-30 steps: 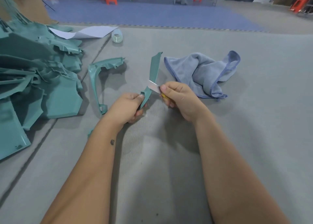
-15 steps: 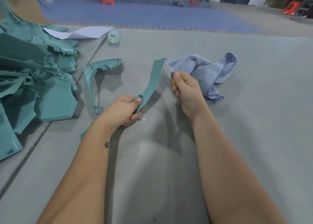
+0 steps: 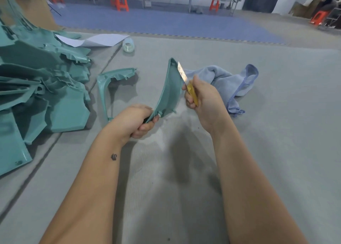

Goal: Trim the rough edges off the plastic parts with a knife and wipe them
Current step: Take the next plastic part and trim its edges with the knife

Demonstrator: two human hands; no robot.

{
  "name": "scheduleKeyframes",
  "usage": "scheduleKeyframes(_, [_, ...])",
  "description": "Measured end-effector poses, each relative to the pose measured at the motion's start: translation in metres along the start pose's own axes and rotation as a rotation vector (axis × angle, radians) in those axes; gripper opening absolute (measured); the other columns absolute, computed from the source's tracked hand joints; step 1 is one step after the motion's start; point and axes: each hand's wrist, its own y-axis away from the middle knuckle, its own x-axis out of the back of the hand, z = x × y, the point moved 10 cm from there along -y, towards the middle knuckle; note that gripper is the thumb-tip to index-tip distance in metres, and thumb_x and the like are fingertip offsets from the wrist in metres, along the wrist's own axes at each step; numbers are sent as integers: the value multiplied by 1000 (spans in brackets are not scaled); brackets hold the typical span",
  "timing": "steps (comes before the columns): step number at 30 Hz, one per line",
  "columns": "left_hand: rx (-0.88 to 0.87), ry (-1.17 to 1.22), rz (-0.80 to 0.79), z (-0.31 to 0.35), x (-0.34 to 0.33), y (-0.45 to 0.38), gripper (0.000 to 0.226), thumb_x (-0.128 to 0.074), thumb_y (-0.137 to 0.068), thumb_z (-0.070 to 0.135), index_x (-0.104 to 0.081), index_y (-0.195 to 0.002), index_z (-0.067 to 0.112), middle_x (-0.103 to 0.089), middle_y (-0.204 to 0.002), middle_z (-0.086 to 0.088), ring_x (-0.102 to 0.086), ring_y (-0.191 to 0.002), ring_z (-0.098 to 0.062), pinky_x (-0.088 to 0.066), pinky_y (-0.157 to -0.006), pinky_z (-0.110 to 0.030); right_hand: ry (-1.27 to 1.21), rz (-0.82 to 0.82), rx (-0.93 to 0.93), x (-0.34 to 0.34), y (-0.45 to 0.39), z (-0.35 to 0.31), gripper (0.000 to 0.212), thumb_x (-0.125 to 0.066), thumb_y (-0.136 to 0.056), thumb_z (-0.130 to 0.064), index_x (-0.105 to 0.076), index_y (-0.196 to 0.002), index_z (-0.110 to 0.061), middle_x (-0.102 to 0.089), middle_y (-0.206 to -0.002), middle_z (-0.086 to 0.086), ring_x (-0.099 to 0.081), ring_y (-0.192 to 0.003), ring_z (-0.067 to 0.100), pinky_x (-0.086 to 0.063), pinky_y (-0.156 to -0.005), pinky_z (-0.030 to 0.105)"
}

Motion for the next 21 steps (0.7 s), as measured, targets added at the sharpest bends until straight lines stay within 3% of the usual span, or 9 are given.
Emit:
scheduleKeyframes(4, [53,47,-142,-3,-14,6,33,-22,-98,9,-44,-74,7,-27,-40,2,-18,-26,-5,-10,-33,-12,110,-229,119,-26,11,-10,24,-53,-93,-26,-61,-75,-12,-42,-53,-3,-35,-52,9,-29,-53,19])
scheduleKeyframes(6, [49,84,-181,-1,-18,8,40,-27,-102,33,-49,-82,7,-26,-42,2,-18,-27,-6,-11,-32,-15,159,-232,137,-33,11,-11,25,-54,-92,-27,-60,-74,-11,-42,-53,-2,-36,-53,10,-31,-53,19])
scheduleKeyframes(8, [-4,128,-203,3,-15,10,59,-37,-92,62,-54,-104,7,-28,-47,2,-18,-32,-7,-13,-33,-17,155,-189,151,-34,10,-10,24,-54,-92,-28,-60,-75,-11,-44,-55,-2,-38,-54,10,-33,-55,19])
scheduleKeyframes(9, [-53,113,-189,7,-11,11,64,-46,-85,67,-54,-117,12,-30,-49,2,-20,-34,-7,-16,-34,-17,133,-176,158,-35,10,-9,24,-54,-92,-28,-59,-76,-11,-45,-55,-2,-39,-55,10,-34,-56,20])
scheduleKeyframes(11, [-172,1,-112,15,-2,12,57,-65,-76,59,-50,-127,37,-39,-52,3,-27,-40,-6,-23,-36,-17,45,-164,167,-36,9,-10,23,-53,-94,-26,-60,-76,-13,-45,-58,0,-39,-55,11,-35,-58,22])
scheduleKeyframes(13, [-266,-119,34,20,9,10,44,-73,-80,41,-52,-117,55,-48,-53,4,-35,-43,-6,-30,-40,-16,-67,-138,159,-31,7,-13,24,-53,-93,-26,-63,-73,-16,-44,-64,5,-40,-53,11,-36,-56,22])
scheduleKeyframes(17, [-389,-298,263,27,24,11,30,-57,-95,35,-57,-112,60,-67,-65,2,-55,-51,-13,-47,-55,-24,21,-114,164,-21,7,-16,25,-55,-91,-25,-61,-70,-14,-40,-57,3,-37,-51,11,-33,-50,18])
scheduleKeyframes(19, [-455,-488,386,37,29,18,19,-46,-97,42,-63,-99,48,-67,-66,10,-58,-52,-9,-50,-60,-30,92,-127,163,-23,9,-15,23,-54,-90,-24,-59,-71,-12,-40,-53,-1,-36,-50,10,-31,-49,17])
scheduleKeyframes(21, [-525,-614,519,47,34,28,34,-40,-96,45,-57,-72,27,-62,-60,18,-50,-47,-1,-41,-53,-30,111,-134,158,-25,10,-16,23,-54,-90,-26,-58,-72,-11,-41,-51,-2,-35,-50,9,-30,-48,17])
